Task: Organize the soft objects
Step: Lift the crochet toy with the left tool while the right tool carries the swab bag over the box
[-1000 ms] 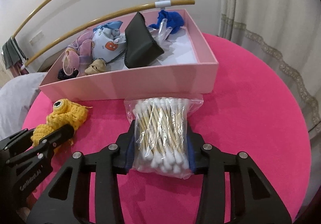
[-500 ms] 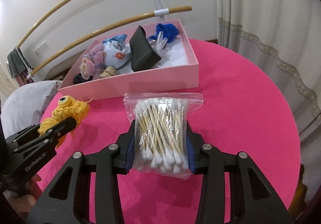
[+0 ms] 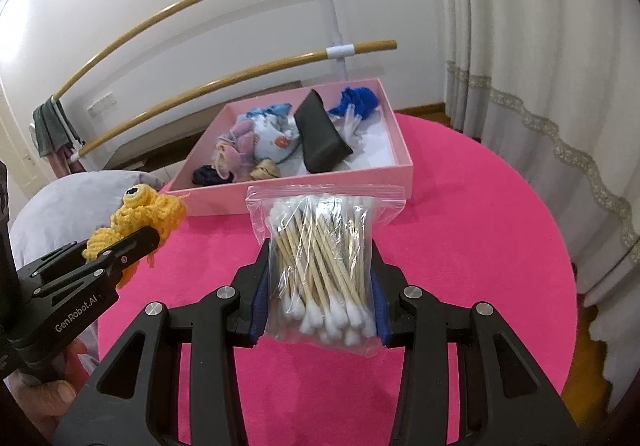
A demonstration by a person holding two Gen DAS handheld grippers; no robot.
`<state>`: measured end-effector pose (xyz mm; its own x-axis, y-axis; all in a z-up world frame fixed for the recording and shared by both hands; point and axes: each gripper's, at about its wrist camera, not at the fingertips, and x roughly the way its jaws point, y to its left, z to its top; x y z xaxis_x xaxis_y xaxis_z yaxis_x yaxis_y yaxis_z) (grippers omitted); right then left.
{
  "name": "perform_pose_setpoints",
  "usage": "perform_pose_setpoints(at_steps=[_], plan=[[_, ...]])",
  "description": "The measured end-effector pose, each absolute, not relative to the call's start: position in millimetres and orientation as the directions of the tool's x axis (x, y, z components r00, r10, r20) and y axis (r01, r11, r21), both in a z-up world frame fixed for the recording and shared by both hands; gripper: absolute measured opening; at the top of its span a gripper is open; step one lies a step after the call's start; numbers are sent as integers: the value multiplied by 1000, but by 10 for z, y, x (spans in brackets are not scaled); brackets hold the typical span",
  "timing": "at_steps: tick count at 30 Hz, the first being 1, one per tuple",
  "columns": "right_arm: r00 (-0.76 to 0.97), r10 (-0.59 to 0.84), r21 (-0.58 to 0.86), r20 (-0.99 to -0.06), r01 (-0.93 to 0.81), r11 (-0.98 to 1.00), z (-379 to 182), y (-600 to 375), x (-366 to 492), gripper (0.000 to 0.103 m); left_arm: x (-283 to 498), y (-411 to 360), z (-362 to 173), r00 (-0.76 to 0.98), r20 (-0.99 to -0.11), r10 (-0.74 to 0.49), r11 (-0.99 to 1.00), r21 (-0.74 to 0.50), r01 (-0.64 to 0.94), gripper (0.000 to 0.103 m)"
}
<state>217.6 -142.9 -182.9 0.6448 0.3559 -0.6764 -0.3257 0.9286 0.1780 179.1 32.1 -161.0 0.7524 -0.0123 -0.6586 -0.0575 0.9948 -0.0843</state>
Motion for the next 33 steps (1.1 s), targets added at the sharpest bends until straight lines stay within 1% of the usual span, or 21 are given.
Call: perform_pose_setpoints(at_steps=[10,16,27,33], plan=[[670,386,182,-634,-356,917,-1574,-1392,2056,38,1482,322,-1243,789,-614,-15,995,-86,-48,21],[694,399,175,-600,-373,911,-1361,-1398,2110,38,1488,372,-1032,810,-586,-9,995,-82,-49,21],[717,433,178,-546,-406,896,-970,-1287,2554,38,2026,508,-864,820,-572,-14,994,-98,-51,21],[708,452,201,-543,-413,888,-877,-1228,2945,38,2532,562,-887,814,-580,-33,993,-111,-39,21]])
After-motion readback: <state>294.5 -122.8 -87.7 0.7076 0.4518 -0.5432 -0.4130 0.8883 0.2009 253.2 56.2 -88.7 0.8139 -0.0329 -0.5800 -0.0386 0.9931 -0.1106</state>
